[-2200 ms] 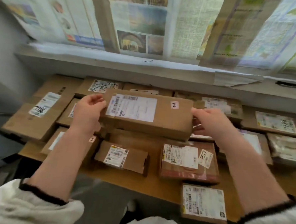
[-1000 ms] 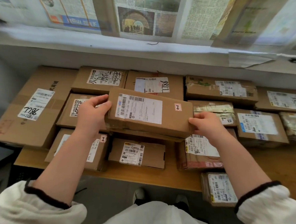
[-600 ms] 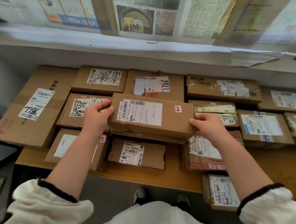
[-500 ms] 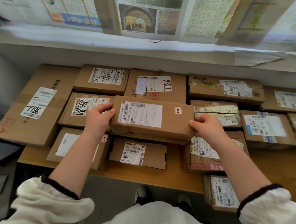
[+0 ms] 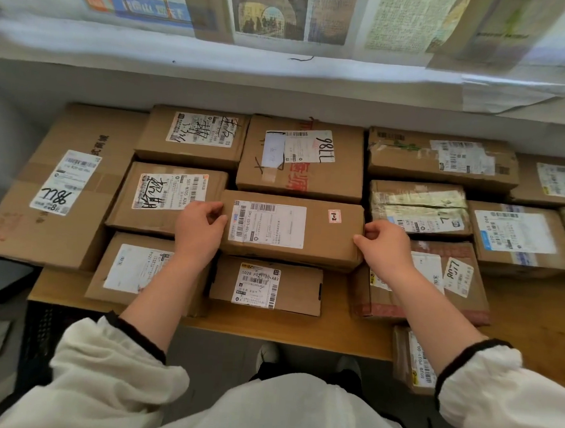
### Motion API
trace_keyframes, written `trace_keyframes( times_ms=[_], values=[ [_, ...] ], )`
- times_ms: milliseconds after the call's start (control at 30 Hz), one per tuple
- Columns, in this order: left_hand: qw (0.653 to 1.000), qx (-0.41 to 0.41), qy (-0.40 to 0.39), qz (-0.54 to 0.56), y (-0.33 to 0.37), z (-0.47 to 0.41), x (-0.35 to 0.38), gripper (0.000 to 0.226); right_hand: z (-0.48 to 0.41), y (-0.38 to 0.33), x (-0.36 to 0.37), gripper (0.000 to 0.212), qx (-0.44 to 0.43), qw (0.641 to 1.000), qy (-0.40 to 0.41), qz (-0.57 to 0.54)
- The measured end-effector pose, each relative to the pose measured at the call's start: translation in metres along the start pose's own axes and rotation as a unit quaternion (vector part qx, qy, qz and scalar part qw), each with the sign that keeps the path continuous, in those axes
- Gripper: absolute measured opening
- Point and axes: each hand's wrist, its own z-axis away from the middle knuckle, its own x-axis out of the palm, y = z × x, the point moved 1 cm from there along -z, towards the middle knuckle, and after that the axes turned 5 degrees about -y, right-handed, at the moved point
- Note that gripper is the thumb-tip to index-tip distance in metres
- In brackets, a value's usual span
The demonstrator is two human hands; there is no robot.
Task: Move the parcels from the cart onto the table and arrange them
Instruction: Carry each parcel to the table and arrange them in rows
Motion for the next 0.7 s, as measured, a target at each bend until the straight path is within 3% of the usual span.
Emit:
trace_keyframes(
  times_ms=[133, 300, 400, 533, 600, 700],
  values=[
    [1.000, 0.010, 0.012, -0.012, 0.002, 0.000, 0.005, 0.031, 0.001, -0.003, 0.004, 0.032, -0.018, 0.999, 0.015, 0.048],
    [0.999, 0.010, 0.007, -0.033, 0.005, -0.001, 0.007, 0.029, 0.004, -0.009, 0.004, 0.015, -0.077, 0.987, 0.006, 0.138],
    [0.999, 0.010, 0.024, -0.020, 0.015, 0.003, 0.003, 0.026, 0.007, -0.010, -0.011, 0.022, -0.069, 0.994, 0.015, 0.083],
    [0.993, 0.063, 0.075, 0.072, 0.062, 0.018, 0.001, 0.022, 0.004, 0.008, -0.068, 0.021, -0.087, 0.989, 0.116, 0.038],
    [0.984, 0.048, -0.006, 0.171, 0.099, 0.028, 0.020, 0.022, -0.005, 0.030, -0.101, 0.022, -0.041, 0.989, 0.133, 0.039],
    [0.931, -0.025, -0.169, 0.323, 0.160, 0.039, 0.067, 0.018, -0.025, 0.064, -0.138, 0.025, 0.047, 0.995, 0.083, 0.035]
  ],
)
